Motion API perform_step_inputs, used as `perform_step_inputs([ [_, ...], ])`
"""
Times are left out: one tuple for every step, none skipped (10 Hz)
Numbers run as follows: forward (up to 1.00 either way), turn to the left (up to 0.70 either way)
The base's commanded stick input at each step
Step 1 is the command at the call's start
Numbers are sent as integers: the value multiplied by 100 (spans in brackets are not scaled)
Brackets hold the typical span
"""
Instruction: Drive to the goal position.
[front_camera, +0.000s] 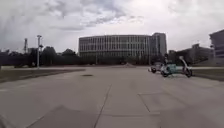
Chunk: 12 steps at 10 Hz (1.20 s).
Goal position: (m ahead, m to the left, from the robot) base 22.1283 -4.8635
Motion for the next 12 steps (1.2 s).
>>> perform_step_inputs([
  [70,0],
  [70,0],
  [70,0],
  [70,0],
  [70,0],
  [70,0],
  [70,0],
  [70,0],
  [70,0],
  [70,0],
  [70,0],
  [70,0],
])
